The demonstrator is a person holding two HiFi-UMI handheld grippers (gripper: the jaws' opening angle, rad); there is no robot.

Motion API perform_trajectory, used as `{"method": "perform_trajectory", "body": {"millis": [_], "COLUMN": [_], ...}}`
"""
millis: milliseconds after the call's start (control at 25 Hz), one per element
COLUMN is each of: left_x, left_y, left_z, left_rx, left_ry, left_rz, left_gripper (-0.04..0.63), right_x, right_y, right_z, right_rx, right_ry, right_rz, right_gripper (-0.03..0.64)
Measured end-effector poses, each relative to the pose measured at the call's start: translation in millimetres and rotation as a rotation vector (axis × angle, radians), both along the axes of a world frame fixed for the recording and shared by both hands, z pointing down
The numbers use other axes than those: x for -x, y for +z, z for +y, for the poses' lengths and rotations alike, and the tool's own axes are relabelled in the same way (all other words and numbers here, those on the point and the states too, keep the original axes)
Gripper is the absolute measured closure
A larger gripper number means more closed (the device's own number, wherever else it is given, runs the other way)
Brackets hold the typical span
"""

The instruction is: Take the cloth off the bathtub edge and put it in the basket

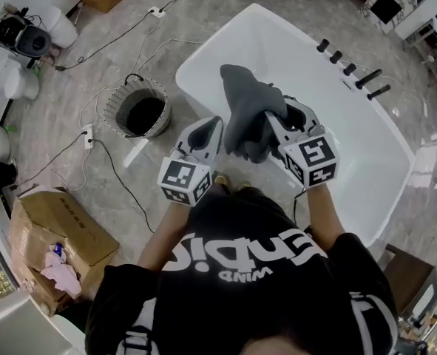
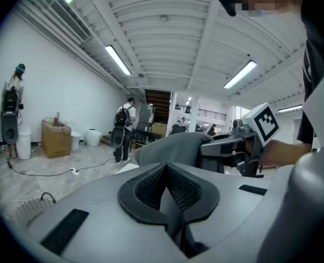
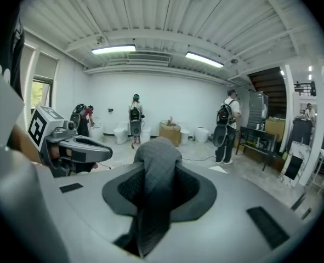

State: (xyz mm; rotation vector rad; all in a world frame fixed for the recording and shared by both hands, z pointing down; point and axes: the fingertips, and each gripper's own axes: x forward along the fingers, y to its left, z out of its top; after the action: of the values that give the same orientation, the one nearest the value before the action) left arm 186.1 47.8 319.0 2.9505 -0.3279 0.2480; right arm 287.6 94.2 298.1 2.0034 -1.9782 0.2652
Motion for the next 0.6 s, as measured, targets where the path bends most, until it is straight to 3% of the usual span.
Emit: {"method": "perform_trajectory", "body": {"millis": [600], "left_x": [189], "left_y": [-5], "left_z": [-79], "left_rx": [0.01], "left_ry": [-0.474], "left_rz": [-0.01], "left_gripper": [0.581], "right_x": [177], "right_y": [-5], "right_z": [-133], "right_rx": [-0.011], "right_ry": [-0.444], "right_rz": [-0.052], "right_gripper": [0.523]}}
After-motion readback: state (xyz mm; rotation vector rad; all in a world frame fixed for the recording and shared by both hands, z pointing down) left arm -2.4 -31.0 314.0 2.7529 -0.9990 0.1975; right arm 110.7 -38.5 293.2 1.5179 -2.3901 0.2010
